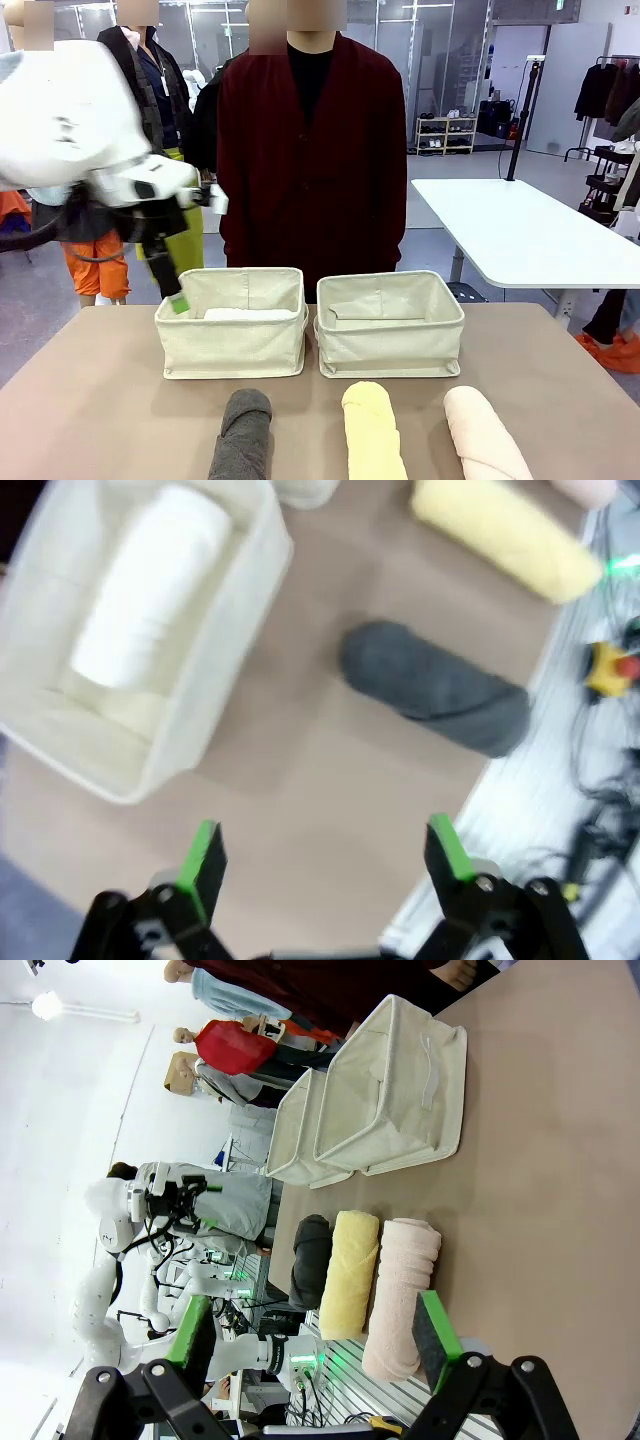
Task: Divide the towels into two baskets.
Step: Pick up one hotel-folded towel from the bottom of the table and place it in the Fabric basket indicated by the person.
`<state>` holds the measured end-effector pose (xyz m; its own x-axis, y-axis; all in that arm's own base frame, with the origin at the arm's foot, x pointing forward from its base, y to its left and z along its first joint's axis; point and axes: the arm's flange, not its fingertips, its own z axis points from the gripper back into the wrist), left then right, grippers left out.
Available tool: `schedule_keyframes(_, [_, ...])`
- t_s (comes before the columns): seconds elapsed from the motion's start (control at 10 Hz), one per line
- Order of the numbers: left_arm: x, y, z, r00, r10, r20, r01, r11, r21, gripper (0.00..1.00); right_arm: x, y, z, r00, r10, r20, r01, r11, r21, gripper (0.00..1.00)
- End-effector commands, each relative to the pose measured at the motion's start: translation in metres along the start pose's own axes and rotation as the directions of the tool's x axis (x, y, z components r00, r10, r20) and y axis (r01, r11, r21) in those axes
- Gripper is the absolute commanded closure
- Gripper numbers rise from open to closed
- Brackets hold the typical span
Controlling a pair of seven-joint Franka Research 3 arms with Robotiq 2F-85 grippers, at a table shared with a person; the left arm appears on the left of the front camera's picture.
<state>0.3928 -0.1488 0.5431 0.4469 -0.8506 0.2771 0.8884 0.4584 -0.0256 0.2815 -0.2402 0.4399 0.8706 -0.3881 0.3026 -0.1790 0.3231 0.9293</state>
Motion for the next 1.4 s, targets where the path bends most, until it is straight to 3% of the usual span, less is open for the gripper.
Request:
schedule_keyframes(0.0, [-0.072,0.006,0.008,0.973,0.192,0.126,-0.172,0.973,-0.157,0.0,-0.002,0.002,0.002,1.0,0.009,-0.004,-0.009,1.0,0.003,0.0])
schedule_keyframes(0.3, [-0.191,0.034,0.016,0.86,0.384,0.335,-0.252,0.892,-0.375,0.0,-0.002,0.002,0.002,1.0,0.009,-0.004,-0.009,1.0,0.003,0.0])
schedule_keyframes(0.5, [-0.287,0.053,0.007,0.721,0.521,0.456,-0.323,0.836,-0.443,0.0,-0.002,0.002,0.002,1.0,0.009,-0.004,-0.009,1.0,0.003,0.0])
schedule_keyframes(0.6, [-0.32,0.058,0.001,0.648,0.563,0.513,-0.329,0.814,-0.479,0.0,-0.002,0.002,0.002,1.0,0.009,-0.004,-0.009,1.0,0.003,0.0])
schedule_keyframes(0.9, [-0.388,0.078,-0.025,0.504,0.642,0.578,-0.333,0.761,-0.556,0.0,-0.002,0.002,0.002,1.0,0.009,-0.004,-0.009,1.0,0.003,0.0])
schedule_keyframes(1.0, [-0.393,0.09,-0.029,0.509,0.686,0.521,-0.388,0.723,-0.572,0.0,-0.002,0.002,0.002,1.0,0.009,-0.004,-0.009,1.0,0.003,0.0])
schedule_keyframes(1.1, [-0.39,0.059,-0.022,0.525,0.648,0.552,-0.378,0.758,-0.531,0.0,-0.002,0.002,0.002,1.0,0.009,-0.004,-0.009,1.0,0.003,0.0])
schedule_keyframes(1.3, [-0.39,0.059,-0.022,0.525,0.648,0.552,-0.378,0.758,-0.531,0.0,-0.002,0.002,0.002,1.0,0.009,-0.004,-0.009,1.0,0.003,0.0])
